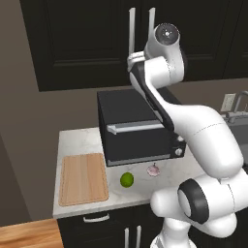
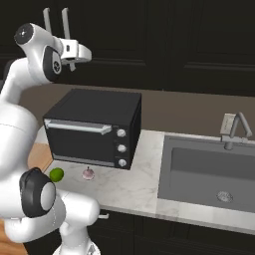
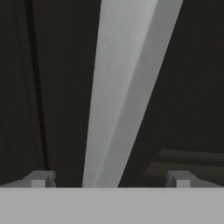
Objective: Open the cabinet. Place the bowl and condiment on the counter. Then place the lime and garlic on the cutting board.
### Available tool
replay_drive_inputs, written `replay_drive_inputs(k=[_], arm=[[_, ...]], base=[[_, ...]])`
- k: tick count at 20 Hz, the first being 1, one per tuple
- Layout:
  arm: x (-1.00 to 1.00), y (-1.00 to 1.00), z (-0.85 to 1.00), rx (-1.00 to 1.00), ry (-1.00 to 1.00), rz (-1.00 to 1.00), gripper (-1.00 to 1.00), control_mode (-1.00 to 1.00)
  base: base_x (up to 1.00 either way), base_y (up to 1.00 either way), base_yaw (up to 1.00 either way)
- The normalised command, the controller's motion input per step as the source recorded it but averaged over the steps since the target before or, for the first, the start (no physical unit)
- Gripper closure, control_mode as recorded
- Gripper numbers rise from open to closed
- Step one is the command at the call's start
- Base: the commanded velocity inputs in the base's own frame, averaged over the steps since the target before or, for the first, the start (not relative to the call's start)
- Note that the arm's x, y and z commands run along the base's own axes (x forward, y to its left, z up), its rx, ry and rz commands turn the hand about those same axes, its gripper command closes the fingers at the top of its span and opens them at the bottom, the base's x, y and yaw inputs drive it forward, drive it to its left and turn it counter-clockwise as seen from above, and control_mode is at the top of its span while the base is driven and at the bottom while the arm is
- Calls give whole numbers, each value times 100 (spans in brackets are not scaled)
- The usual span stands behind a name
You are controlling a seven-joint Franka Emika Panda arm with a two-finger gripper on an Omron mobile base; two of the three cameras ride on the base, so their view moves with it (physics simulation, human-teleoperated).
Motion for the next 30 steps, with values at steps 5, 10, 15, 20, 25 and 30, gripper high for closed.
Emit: replay_drive_inputs(k=[5,10,15,20,25,30], arm=[[11,-31,0,3,0,-7,100,-100],[-15,-33,-1,4,-1,-10,100,-100],[-74,-65,0,8,-4,-3,100,-100],[-100,-54,0,5,0,-8,100,-100],[-100,-51,0,3,0,-10,100,-100],[-100,-75,0,8,0,-11,100,-100]], base=[[0,0,0],[0,0,0],[0,0,0],[0,0,0],[0,0,0],[0,0,0]])
